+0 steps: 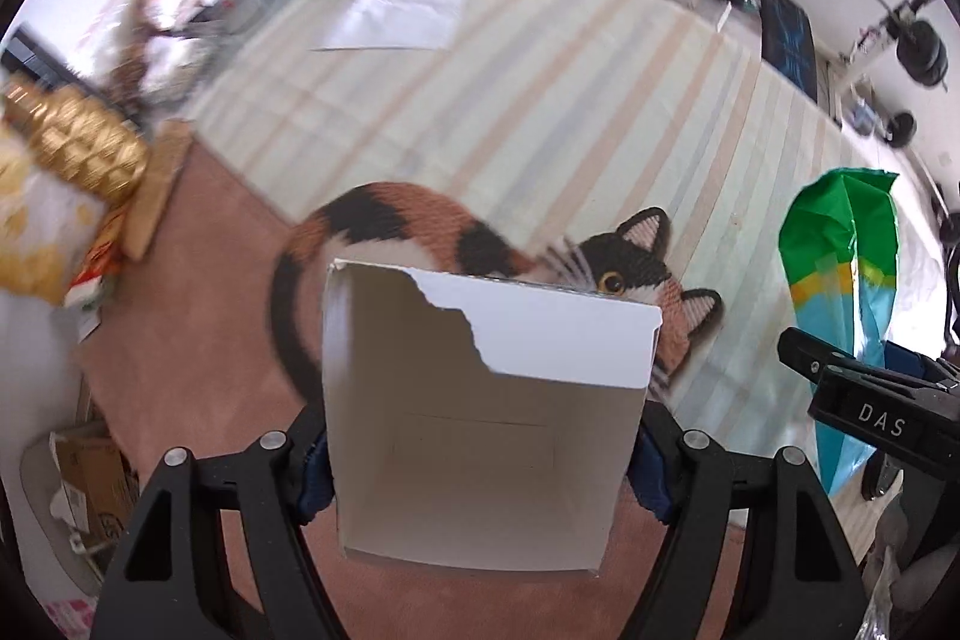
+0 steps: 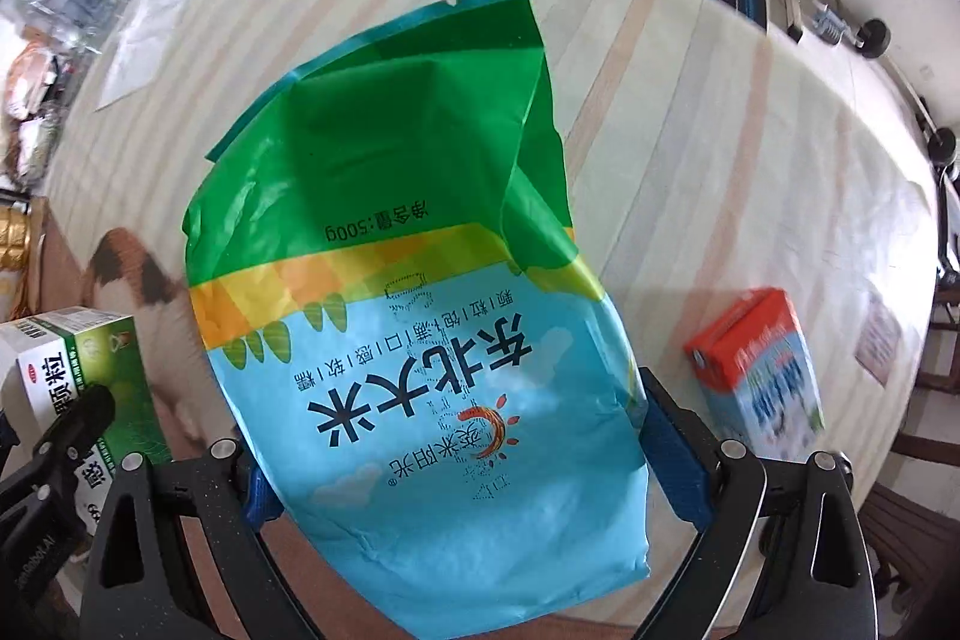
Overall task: Collect trash
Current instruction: 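Carry the white box and rice bag to the bin and release both, then raise both tools from the bin back over the table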
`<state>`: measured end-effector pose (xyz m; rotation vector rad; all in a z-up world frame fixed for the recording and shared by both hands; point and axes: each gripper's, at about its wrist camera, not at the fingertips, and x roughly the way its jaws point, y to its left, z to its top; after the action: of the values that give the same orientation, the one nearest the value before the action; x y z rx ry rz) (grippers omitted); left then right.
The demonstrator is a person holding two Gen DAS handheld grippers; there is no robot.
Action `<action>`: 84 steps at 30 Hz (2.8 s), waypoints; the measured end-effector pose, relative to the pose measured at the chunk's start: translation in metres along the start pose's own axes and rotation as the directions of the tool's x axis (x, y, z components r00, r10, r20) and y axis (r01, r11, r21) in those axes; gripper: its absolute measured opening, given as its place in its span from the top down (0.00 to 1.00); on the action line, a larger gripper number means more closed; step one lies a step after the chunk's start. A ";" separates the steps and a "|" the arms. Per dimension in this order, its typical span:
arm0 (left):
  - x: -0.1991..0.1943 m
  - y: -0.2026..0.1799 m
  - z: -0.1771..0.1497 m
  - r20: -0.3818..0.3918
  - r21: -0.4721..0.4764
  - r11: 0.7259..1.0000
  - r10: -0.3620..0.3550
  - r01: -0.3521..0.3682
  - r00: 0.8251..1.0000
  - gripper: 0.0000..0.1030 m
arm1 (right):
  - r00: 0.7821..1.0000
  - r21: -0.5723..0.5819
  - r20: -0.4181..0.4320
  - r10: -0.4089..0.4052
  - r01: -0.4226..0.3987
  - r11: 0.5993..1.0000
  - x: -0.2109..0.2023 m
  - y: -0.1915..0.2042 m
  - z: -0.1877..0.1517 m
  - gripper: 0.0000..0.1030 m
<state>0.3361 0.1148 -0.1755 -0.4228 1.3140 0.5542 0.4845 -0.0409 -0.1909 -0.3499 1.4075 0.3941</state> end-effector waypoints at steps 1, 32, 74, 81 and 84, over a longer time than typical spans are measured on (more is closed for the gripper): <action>-0.010 0.007 -0.009 0.017 -0.012 1.000 0.003 -0.003 1.000 0.28 | 1.000 0.000 0.019 0.004 -0.004 1.000 -0.012 0.004 -0.011 0.06; -0.052 0.287 -0.422 -0.021 -0.367 0.928 -0.081 0.068 0.996 0.28 | 0.922 -0.139 -0.265 0.284 -0.328 0.935 -0.002 0.214 -0.499 0.06; 0.305 0.329 -0.568 -0.337 -0.581 0.803 -0.094 -0.129 0.937 0.00 | 0.928 -0.407 -0.371 -0.041 -0.123 0.905 0.380 0.288 -0.550 0.00; 0.232 0.316 -0.566 -0.317 -0.572 0.810 -0.077 -0.125 0.945 0.00 | 0.957 -0.455 -0.287 -0.045 -0.095 0.886 0.298 0.293 -0.549 0.00; 0.199 0.311 -0.562 -0.302 -0.568 0.815 -0.073 -0.118 0.950 0.00 | 0.962 -0.457 -0.268 -0.044 -0.087 0.885 0.262 0.289 -0.549 0.00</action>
<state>-0.2605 0.0626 -0.4822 -1.0406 1.4358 0.9465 -0.1010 -0.0229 -0.5241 -0.8080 1.5772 0.7293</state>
